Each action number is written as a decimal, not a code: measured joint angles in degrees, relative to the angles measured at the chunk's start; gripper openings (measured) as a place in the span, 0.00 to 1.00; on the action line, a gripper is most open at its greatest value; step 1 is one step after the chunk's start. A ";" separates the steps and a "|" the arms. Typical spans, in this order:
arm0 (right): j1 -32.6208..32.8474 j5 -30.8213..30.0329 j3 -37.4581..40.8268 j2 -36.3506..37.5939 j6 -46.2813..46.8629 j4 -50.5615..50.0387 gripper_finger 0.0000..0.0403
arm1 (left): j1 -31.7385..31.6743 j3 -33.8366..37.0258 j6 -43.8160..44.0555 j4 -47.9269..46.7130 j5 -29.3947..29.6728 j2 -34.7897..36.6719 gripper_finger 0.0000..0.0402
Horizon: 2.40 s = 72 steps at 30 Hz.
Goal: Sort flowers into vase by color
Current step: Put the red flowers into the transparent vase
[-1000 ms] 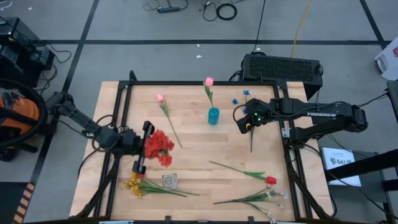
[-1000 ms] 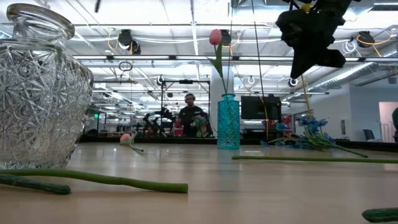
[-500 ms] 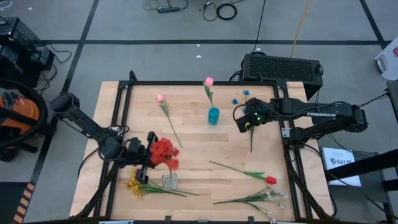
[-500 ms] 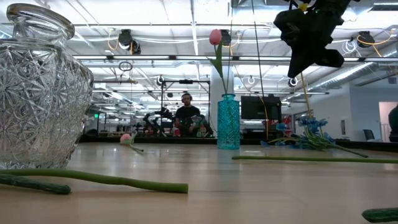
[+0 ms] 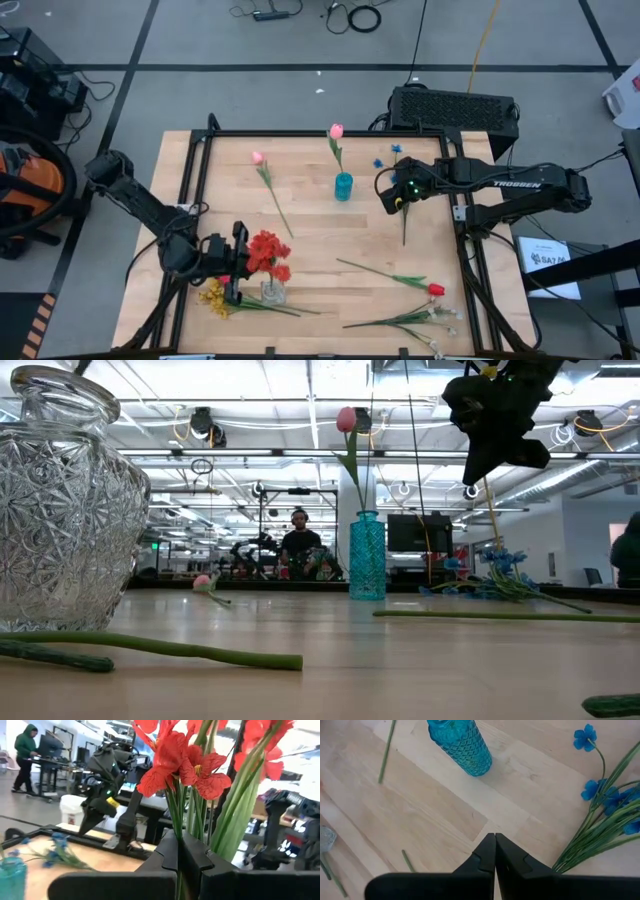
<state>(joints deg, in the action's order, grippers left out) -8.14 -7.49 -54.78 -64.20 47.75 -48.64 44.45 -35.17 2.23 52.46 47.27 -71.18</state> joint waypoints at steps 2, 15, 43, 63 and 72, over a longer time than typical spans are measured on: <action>0.00 0.00 0.01 0.00 0.01 0.00 0.00 | -0.04 1.00 0.65 0.28 0.34 0.02 0.00; 0.11 0.28 0.02 0.00 0.67 0.00 0.00 | -0.04 5.82 3.51 1.02 -0.60 0.00 0.09; 0.06 0.26 0.02 0.00 3.55 0.81 0.00 | -0.04 5.82 16.93 -12.56 -8.07 0.04 0.13; 0.06 0.26 0.02 0.00 4.76 0.80 0.00 | -0.17 5.82 18.44 -12.60 -12.55 0.04 0.47; 0.06 0.26 0.02 0.00 4.70 0.79 0.00 | -0.20 5.82 22.57 -13.32 -12.55 1.69 0.53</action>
<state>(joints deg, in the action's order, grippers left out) -8.08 -7.22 -54.76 -64.20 52.44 -47.86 44.25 -29.34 24.80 39.13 34.72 -69.49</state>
